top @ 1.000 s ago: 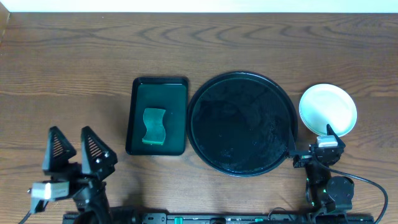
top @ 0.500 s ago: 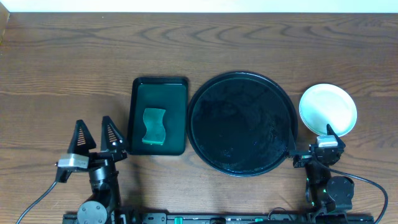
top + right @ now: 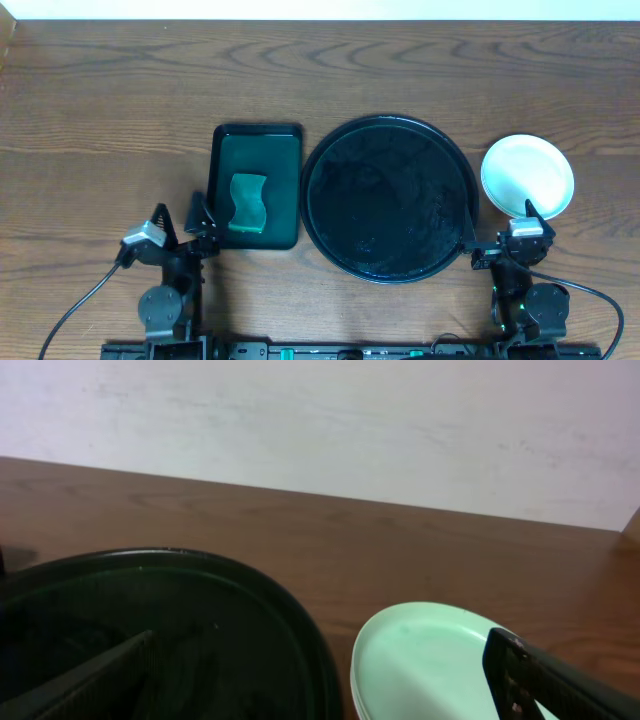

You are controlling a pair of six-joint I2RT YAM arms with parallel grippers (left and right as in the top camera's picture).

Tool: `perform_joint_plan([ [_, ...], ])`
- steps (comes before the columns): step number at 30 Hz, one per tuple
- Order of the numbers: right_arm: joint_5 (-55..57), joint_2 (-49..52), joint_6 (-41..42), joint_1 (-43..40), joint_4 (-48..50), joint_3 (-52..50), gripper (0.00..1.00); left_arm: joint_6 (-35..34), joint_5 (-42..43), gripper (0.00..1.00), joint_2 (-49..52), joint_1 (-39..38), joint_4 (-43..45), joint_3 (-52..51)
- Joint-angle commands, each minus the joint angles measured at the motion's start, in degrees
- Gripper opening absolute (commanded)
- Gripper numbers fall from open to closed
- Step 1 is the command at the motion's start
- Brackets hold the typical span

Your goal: Clean dirty plates on tray and stack at the side

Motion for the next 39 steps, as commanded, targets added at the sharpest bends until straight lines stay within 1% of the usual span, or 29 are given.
perform_joint_plan([
  [1, 0.48, -0.37, 0.07, -0.44, -0.26, -0.07, 0.99, 0.74, 0.02, 0.8, -0.33, -0.28, -5.6, -0.13],
  [2, 0.48, -0.37, 0.07, -0.44, -0.26, -0.07, 0.99, 1.27, -0.15, 0.8, -0.35, -0.28, -7.54, -0.13],
  [3, 0.48, -0.37, 0.07, -0.44, -0.26, -0.07, 0.99, 3.45, -0.07, 0.8, -0.33, -0.28, -7.15, -0.13],
  [10, 0.5, -0.37, 0.07, -0.44, -0.26, -0.07, 0.99, 11.61, -0.09, 0.8, -0.35, -0.28, -7.15, -0.13],
  [14, 0.48, -0.37, 0.07, -0.44, -0.26, -0.07, 0.99, 17.64, 0.39, 0.8, -0.35, -0.28, -7.15, -0.13],
  [18, 0.48, -0.37, 0.07, -0.44, -0.26, -0.07, 0.99, 20.68, 0.57, 0.81, -0.35, -0.28, -7.13, -0.13],
  [23, 0.5, -0.37, 0.07, -0.44, -0.26, -0.07, 0.99, 22.86, 0.55, 0.81, -0.35, -0.28, -7.13, -0.13],
  [39, 0.48, -0.37, 0.07, -0.44, -0.26, -0.07, 0.99, 22.6, 0.52, 0.8, -0.35, -0.28, -7.1, -0.13],
])
